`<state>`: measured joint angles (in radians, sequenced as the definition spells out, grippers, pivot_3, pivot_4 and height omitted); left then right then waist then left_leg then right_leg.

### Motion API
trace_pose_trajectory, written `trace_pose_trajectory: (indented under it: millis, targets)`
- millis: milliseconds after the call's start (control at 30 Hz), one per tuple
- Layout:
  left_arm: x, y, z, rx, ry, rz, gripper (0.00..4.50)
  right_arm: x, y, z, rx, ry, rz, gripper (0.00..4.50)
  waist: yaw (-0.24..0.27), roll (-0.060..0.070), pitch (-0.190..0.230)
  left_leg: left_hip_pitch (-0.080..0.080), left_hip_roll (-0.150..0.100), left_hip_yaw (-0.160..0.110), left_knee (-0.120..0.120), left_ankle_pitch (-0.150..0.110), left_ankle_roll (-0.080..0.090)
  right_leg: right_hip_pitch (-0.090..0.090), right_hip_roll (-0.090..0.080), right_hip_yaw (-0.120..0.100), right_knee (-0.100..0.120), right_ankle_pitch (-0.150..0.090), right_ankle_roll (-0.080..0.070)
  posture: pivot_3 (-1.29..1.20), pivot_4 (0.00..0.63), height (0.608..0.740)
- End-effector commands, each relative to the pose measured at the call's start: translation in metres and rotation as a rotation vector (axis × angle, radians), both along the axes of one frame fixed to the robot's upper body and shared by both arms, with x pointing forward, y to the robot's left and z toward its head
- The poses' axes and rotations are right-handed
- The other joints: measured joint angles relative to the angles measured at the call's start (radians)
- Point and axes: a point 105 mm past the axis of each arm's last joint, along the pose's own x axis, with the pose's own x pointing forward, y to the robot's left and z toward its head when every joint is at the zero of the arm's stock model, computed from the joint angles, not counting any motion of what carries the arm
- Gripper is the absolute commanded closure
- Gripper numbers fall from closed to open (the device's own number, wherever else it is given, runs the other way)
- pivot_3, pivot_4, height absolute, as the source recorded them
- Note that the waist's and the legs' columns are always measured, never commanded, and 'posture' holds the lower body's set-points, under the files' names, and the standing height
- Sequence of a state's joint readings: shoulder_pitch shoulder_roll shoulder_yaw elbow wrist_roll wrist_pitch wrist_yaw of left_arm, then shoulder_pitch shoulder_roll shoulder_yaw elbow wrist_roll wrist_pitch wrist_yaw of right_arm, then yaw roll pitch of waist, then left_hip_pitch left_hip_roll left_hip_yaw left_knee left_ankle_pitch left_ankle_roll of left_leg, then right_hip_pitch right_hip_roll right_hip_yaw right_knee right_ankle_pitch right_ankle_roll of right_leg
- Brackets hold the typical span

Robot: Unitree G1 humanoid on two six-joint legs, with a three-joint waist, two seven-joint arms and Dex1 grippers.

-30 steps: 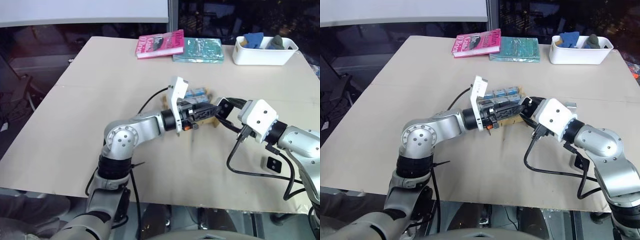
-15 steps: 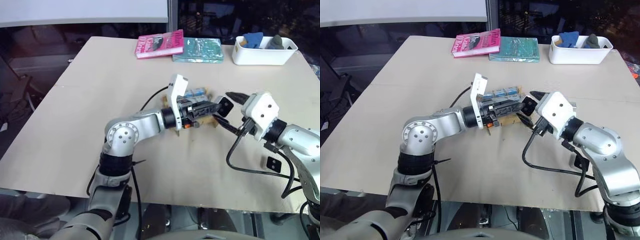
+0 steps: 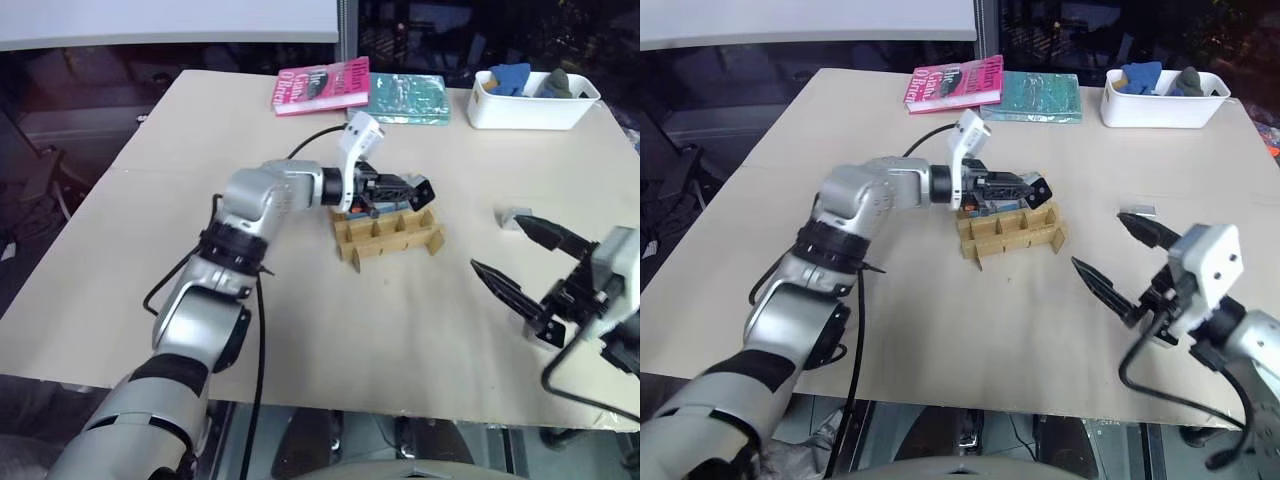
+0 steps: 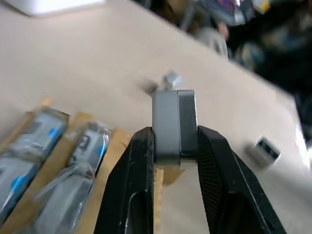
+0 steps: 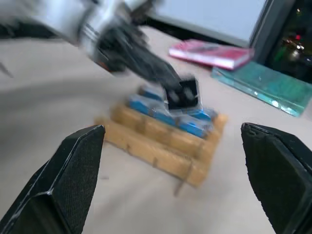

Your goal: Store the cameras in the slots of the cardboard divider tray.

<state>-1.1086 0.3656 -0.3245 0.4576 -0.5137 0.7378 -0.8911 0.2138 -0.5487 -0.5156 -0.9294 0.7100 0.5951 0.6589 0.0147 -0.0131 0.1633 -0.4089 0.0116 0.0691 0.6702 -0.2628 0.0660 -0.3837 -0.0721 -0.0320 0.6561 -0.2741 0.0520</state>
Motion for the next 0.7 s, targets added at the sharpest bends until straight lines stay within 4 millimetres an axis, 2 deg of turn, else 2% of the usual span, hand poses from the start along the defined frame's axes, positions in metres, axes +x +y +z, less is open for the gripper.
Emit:
trace_pose_trajectory:
  millis: [33, 267, 367, 700]
  targets:
    - [0.007, -0.008, 0.006, 0.066, -0.091, -0.064, 3.85, -0.013, -0.004, 0.007, 0.008, -0.044, -0.032, 0.05, -0.001, 0.000, 0.000, -0.002, 0.000, 0.000, 0.000, 0.000, 0.000, -0.002, 0.000, 0.001, 0.001, 0.000, 0.000, 0.00, 0.150, 0.740]
    - [0.019, -0.025, -0.001, 0.198, -0.201, -0.128, 3.85, -0.028, -0.013, -0.003, 0.018, -0.004, -0.096, 0.05, 0.000, -0.001, 0.001, -0.009, -0.001, 0.002, 0.001, -0.001, 0.001, -0.010, 0.000, 0.003, 0.002, 0.000, 0.001, 0.00, 0.150, 0.740]
    - [0.021, -0.024, -0.007, 0.269, -0.237, -0.156, 3.85, -0.032, -0.016, -0.005, 0.013, 0.001, -0.123, 0.05, 0.000, -0.001, 0.001, -0.009, -0.001, 0.002, 0.001, -0.001, 0.002, -0.011, 0.000, 0.003, 0.002, -0.001, 0.001, 0.00, 0.150, 0.740]
    - [0.020, -0.021, -0.006, 0.311, -0.253, -0.206, 3.85, -0.036, -0.018, -0.008, 0.012, 0.000, -0.162, 0.05, 0.000, -0.001, 0.000, -0.009, 0.000, 0.002, 0.002, -0.001, 0.003, -0.011, 0.000, 0.003, 0.003, -0.001, 0.001, 0.00, 0.150, 0.740]
